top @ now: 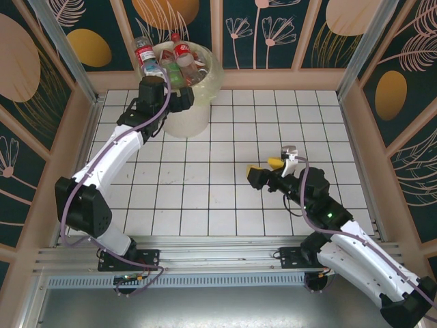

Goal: Put the plastic bottles in the bin

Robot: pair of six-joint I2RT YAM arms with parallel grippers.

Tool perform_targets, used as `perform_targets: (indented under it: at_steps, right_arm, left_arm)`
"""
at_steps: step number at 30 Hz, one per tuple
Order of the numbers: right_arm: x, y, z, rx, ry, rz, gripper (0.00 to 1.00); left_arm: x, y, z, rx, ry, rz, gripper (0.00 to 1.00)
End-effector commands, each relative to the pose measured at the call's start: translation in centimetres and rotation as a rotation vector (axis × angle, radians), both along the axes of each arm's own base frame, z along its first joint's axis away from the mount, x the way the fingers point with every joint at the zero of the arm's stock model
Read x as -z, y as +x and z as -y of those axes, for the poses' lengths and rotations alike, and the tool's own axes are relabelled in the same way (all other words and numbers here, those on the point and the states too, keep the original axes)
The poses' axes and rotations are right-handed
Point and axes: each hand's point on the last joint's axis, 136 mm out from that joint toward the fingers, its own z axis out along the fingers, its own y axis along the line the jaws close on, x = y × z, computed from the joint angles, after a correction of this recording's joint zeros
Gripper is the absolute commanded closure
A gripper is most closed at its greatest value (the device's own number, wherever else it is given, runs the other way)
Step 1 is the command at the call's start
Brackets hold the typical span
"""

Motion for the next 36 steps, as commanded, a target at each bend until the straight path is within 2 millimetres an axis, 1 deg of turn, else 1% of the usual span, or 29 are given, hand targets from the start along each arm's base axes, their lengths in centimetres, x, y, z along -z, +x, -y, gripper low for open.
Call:
perform_targets:
  at_steps: [1, 4, 6, 8, 11, 12, 14, 18, 20, 22, 25, 28, 29, 33, 36]
  right_arm:
    - [-0.2, 2.0, 2.3, 0.170, -0.022, 0.059, 0.01]
    - [0.4, 3.8, 4.5, 0.324, -0.063, 0.057, 0.01]
    - [0.9, 4.7, 5.2, 0.367, -0.111, 0.061, 0.01]
    - [1.3, 5.5, 5.8, 0.401, -0.148, 0.062, 0.01]
    - [2.2, 6.8, 7.1, 0.459, -0.185, 0.054, 0.01]
    - [2.4, 7.5, 8.2, 0.491, -0.189, 0.050, 0.01]
    - [3.1, 8.3, 9.4, 0.510, -0.179, 0.053, 0.01]
    - [3.8, 9.4, 11.8, 0.543, -0.159, 0.099, 0.02]
    - [4.0, 9.7, 13.0, 0.566, -0.177, 0.137, 0.02]
    - [4.5, 10.0, 14.6, 0.618, -0.199, 0.162, 0.01]
    - [5.2, 10.7, 16.6, 0.679, -0.226, 0.165, 0.01]
    - [6.4, 11.1, 18.3, 0.742, -0.251, 0.161, 0.01]
    - [6.7, 11.2, 18.8, 0.761, -0.254, 0.164, 0.01]
    - [8.4, 11.6, 19.9, 0.804, -0.289, 0.190, 0.01]
    - [9.7, 12.3, 20.1, 0.800, -0.318, 0.192, 0.01]
  left_arm:
    - [-3.2, 0.3, -0.2, 0.009, -0.018, 0.129, 0.01]
    - [-3.0, -1.6, -0.8, 0.014, -0.029, 0.132, 0.01]
    - [-2.7, -3.0, -1.3, 0.016, -0.026, 0.123, 0.01]
    - [-1.8, -4.3, -1.8, 0.015, -0.020, 0.099, 0.01]
    - [-0.1, -6.6, -2.8, 0.006, -0.004, 0.073, 0.01]
    - [0.7, -7.2, -3.5, -0.013, 0.006, 0.068, 0.01]
    - [1.8, -8.5, -4.9, -0.056, 0.037, 0.083, 0.01]
    - [5.6, -10.1, -8.3, -0.189, 0.137, 0.070, 0.01]
    - [7.2, -10.5, -9.4, -0.233, 0.183, 0.074, 0.01]
    - [8.8, -10.8, -10.6, -0.281, 0.232, 0.081, 0.01]
    - [10.4, -11.1, -12.1, -0.345, 0.277, 0.096, 0.01]
    - [11.4, -11.0, -12.5, -0.336, 0.294, 0.120, 0.01]
    - [11.9, -10.9, -12.8, -0.346, 0.305, 0.114, 0.01]
    - [13.7, -10.3, -15.5, -0.405, 0.350, 0.110, 0.01]
    - [14.5, -10.4, -17.2, -0.442, 0.368, 0.161, 0.01]
